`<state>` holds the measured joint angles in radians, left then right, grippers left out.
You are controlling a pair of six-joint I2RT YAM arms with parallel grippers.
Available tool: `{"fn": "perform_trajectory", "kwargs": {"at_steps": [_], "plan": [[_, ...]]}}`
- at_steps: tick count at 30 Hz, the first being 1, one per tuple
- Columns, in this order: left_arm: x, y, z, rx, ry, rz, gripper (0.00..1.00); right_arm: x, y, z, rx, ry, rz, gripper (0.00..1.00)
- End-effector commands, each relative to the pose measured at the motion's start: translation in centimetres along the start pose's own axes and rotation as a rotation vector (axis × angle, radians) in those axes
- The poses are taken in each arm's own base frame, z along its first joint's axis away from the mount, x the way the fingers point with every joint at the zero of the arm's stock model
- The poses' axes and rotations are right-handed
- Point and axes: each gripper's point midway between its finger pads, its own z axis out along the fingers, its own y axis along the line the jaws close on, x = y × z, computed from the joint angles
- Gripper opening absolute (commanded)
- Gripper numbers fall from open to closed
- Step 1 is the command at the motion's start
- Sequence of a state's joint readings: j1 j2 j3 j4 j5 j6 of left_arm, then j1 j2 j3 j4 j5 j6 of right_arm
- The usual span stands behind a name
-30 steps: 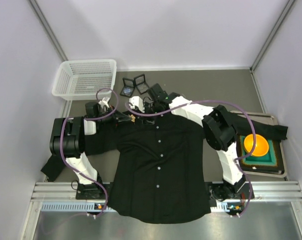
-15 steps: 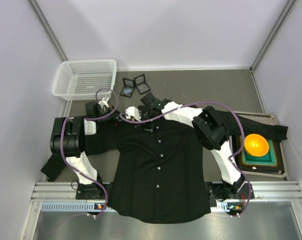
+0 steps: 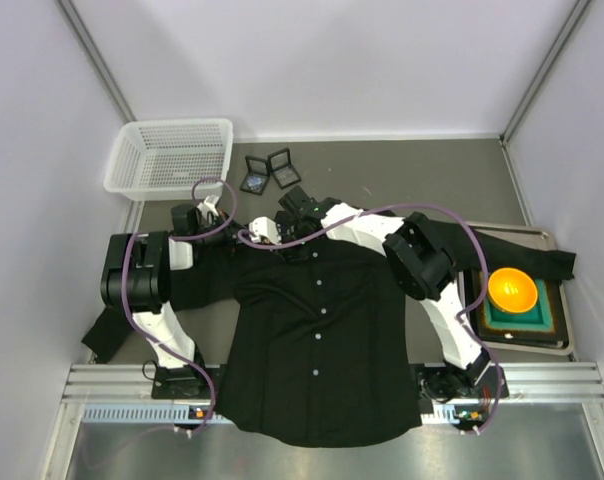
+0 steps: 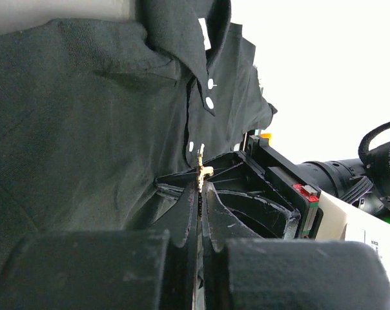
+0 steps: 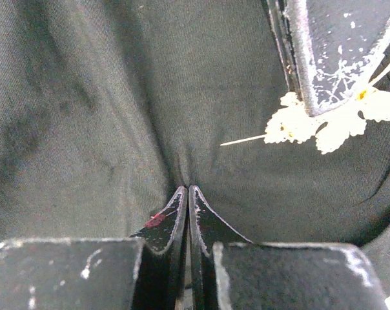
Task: Pin the brooch onto the clothing
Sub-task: Pin the brooch to the clothes.
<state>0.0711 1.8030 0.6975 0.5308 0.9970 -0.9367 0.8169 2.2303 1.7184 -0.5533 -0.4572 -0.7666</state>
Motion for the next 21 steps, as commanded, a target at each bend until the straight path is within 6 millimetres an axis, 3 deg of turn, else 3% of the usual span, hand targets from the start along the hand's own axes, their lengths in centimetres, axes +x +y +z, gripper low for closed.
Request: {"fn": "perform_trajectory", "kwargs": {"at_steps": [1, 8, 21], "plan": [[-0.9, -1.3, 0.1, 0.041, -0.011, 0.08, 0.0, -1.0, -2.0, -1.3, 0.088, -0.001, -0.017, 0.0], [-0.9, -2.0, 0.2, 0.068, -0.01, 0.085, 0.0, -5.7, -4.6, -5.6, 0.283, -0.152, -0.111, 0.0], [-0.2, -3.4, 1.4, 0.113, 0.024, 0.107, 0.0, -5.8, -2.4, -6.3, 0.288, -0.199, -0.25, 0.0]]}}
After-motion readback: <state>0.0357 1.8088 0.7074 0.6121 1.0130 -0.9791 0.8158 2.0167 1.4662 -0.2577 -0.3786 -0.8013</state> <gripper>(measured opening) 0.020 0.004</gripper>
